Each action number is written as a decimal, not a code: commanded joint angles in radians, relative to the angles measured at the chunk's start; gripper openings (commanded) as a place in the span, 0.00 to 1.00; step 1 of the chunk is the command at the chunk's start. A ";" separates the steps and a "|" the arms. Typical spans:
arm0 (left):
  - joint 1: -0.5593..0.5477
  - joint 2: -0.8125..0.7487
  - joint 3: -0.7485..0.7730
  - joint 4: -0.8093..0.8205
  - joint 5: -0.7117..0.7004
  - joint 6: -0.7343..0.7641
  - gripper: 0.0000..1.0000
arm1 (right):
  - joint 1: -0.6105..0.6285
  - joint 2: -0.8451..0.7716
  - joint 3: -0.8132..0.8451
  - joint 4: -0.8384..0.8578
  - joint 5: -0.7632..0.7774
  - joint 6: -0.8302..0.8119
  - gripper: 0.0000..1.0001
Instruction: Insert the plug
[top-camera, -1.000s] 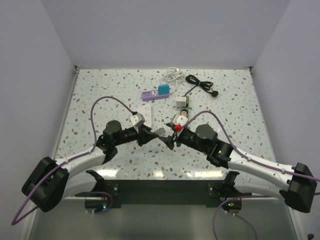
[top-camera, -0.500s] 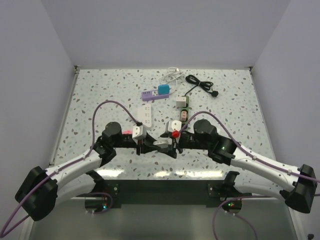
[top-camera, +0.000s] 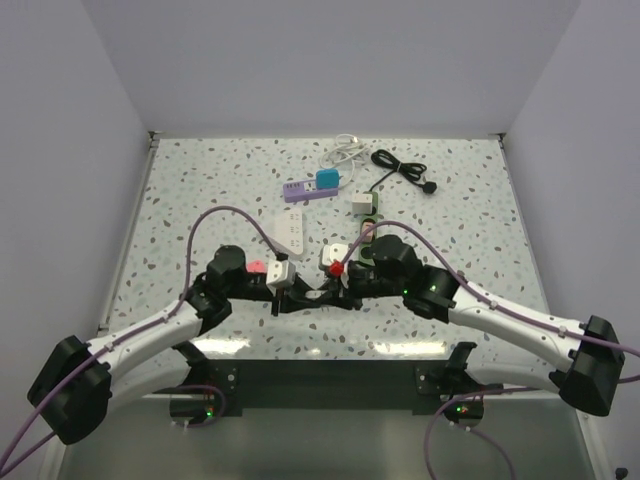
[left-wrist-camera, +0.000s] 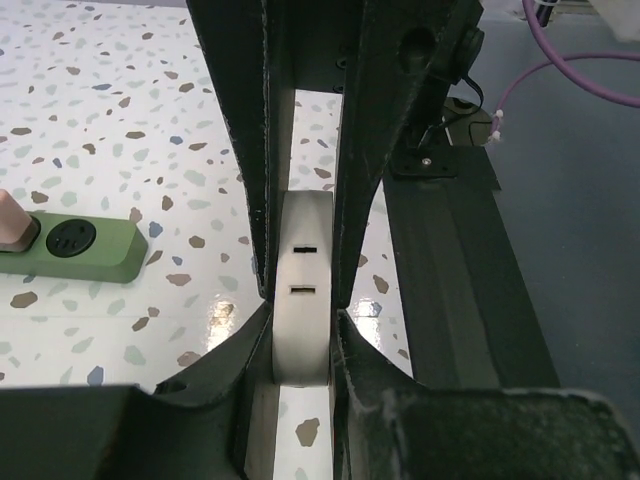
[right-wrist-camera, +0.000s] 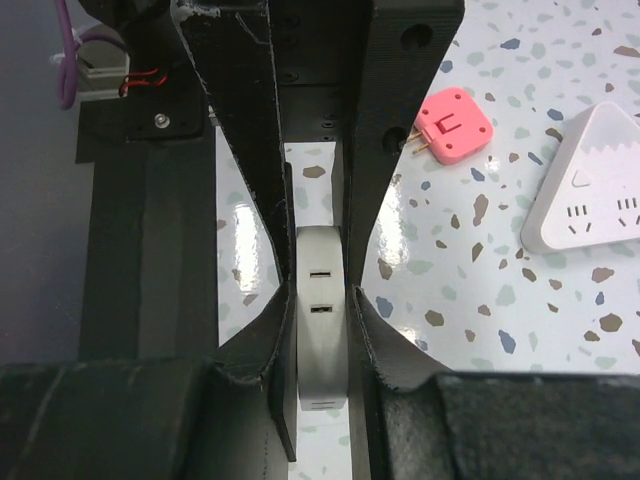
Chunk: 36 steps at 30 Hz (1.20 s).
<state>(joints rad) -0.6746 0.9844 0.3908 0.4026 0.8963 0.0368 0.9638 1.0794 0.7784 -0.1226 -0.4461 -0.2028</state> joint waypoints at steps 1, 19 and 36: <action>-0.002 -0.030 0.037 0.028 -0.091 -0.008 0.15 | -0.002 -0.001 0.045 0.008 0.066 0.012 0.00; -0.002 -0.112 -0.110 0.376 -0.163 -0.181 0.86 | -0.142 -0.245 -0.080 0.316 0.220 0.328 0.00; -0.002 0.040 -0.104 0.728 -0.117 -0.318 0.87 | -0.142 -0.171 -0.102 0.471 -0.060 0.419 0.00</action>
<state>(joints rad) -0.6754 1.0153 0.2745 0.9890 0.7658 -0.2474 0.8196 0.9043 0.6807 0.2642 -0.4374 0.1841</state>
